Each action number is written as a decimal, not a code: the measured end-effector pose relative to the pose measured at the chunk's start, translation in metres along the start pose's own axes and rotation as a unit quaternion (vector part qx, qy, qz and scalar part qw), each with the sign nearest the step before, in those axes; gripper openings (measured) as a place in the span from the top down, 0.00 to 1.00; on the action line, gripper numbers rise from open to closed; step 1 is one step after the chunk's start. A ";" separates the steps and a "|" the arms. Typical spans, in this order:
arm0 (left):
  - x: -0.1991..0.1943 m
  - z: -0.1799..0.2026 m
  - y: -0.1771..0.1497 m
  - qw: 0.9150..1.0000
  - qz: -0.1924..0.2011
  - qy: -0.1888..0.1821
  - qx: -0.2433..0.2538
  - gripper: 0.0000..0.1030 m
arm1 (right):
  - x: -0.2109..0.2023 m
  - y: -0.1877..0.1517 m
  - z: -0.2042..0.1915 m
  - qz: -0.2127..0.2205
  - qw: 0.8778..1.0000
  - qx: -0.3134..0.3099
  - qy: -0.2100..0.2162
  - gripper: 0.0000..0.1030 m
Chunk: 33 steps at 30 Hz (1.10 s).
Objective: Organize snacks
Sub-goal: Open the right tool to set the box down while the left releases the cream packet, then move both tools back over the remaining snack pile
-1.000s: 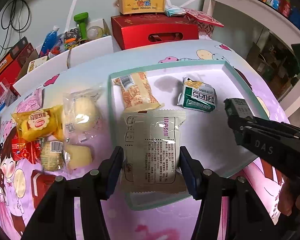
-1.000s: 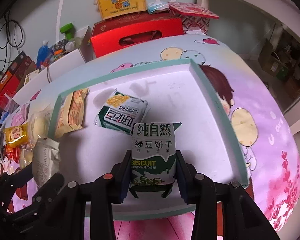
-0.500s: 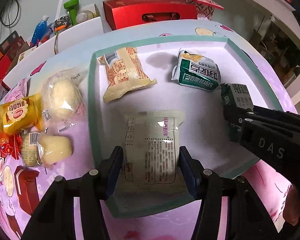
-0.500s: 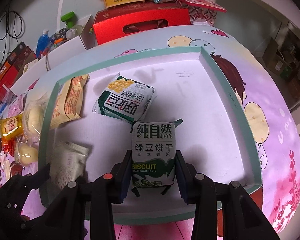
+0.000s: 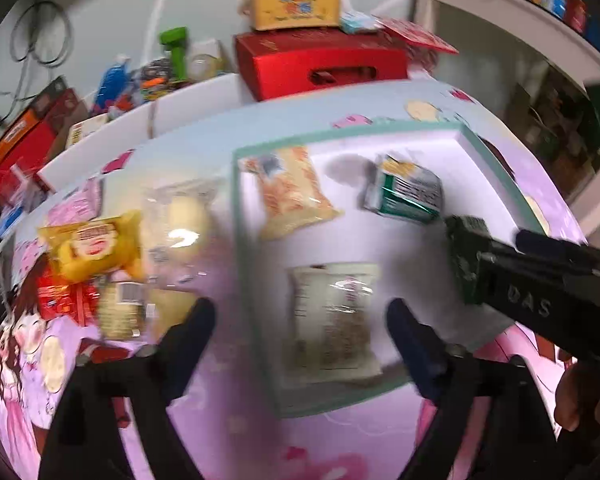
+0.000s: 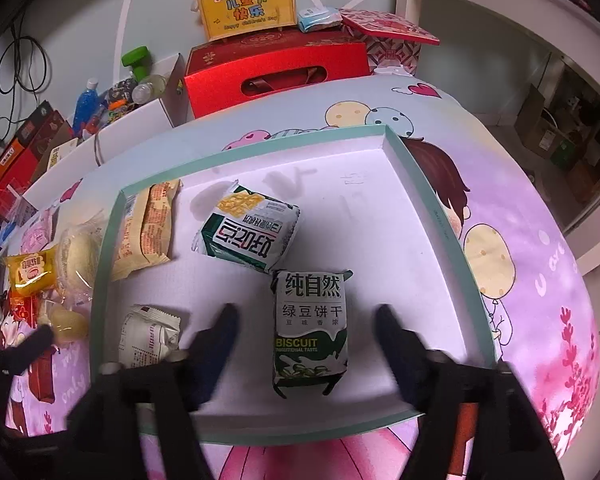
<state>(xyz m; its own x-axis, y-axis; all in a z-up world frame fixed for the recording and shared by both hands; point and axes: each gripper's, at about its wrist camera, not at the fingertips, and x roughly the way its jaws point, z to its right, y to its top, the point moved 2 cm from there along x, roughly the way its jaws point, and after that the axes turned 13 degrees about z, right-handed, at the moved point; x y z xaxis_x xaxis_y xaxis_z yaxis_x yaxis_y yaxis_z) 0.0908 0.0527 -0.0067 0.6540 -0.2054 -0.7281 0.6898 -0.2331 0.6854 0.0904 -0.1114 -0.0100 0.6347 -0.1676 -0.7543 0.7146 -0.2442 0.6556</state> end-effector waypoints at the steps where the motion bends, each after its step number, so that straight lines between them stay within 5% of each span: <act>1: -0.001 -0.005 0.000 1.000 0.003 0.008 -0.006 0.09 | 0.001 0.001 0.001 0.001 1.000 0.001 0.000 0.16; 6: -0.002 -0.037 -0.003 0.997 0.005 0.050 -0.050 0.07 | 0.004 0.000 -0.001 0.000 1.000 0.004 0.001 0.00; 23: -0.014 -0.119 -0.030 0.985 -0.006 0.120 -0.126 0.07 | -0.007 -0.004 -0.035 0.015 0.999 -0.023 0.041 0.00; 33: -0.056 -0.205 -0.057 0.958 -0.005 0.214 -0.190 0.07 | -0.029 -0.013 -0.103 0.035 0.990 -0.066 0.124 0.00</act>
<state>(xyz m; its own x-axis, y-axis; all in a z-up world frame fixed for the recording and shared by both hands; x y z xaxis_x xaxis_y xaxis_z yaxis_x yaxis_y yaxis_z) 0.0785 0.2720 -0.0025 0.6575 0.2232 -0.7197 0.7074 0.1460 0.6915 0.0936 -0.0049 0.0069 0.7245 0.0634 -0.6863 0.6886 -0.1111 0.7166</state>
